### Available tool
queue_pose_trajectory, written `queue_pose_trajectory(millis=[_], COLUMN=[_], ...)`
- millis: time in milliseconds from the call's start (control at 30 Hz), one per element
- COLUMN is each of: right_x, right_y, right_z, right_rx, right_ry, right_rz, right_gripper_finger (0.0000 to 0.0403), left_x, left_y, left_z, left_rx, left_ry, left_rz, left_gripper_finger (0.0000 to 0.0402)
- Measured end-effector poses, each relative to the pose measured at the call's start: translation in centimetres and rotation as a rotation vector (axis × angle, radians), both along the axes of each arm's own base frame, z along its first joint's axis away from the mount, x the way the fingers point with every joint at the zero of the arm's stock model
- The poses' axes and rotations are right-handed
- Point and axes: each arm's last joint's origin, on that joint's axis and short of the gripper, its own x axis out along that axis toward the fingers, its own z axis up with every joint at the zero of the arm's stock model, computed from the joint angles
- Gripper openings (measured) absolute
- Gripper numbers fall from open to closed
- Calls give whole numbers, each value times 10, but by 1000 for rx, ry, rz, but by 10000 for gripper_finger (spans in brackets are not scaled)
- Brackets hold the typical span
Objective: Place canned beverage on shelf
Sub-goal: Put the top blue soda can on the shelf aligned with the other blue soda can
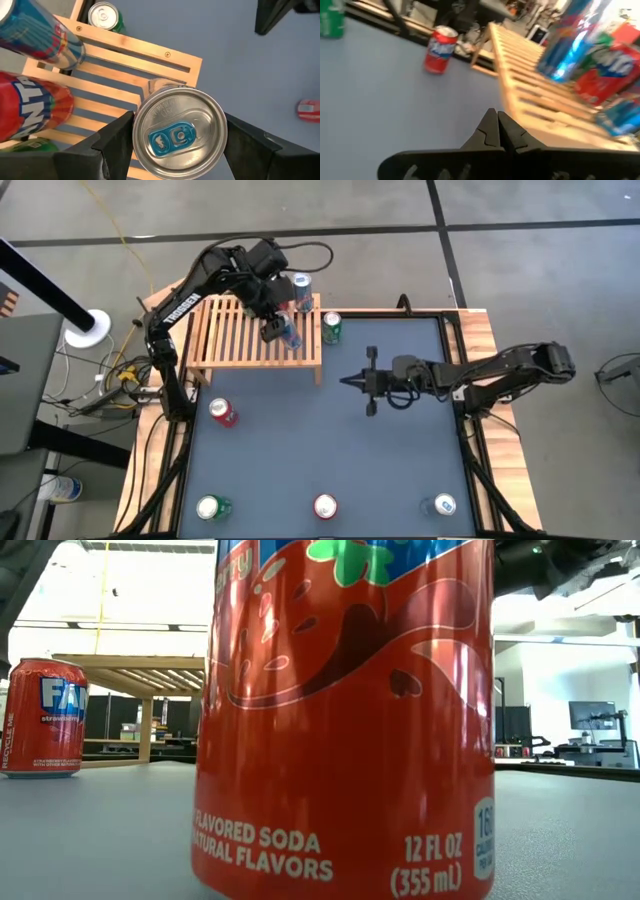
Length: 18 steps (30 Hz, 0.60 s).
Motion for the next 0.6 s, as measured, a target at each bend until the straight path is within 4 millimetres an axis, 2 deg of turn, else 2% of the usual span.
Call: queue_pose_trajectory(millis=[267, 433, 600], right_x=[3, 0, -4], right_y=[-31, -51, -66], right_z=[21, 22, 23], right_rx=[-28, -30, -10], right_ry=[-62, -79, -86], right_rz=[-104, -158, -105], right_gripper_finger=[0, 0, 0], left_x=[21, 23, 23], left_y=[18, 20, 20], left_z=[-26, -28, -29], left_rx=[-3, 2, -14], left_ry=[96, 103, 99], left_rz=[21, 28, 35], left_gripper_finger=[249, 249, 249])
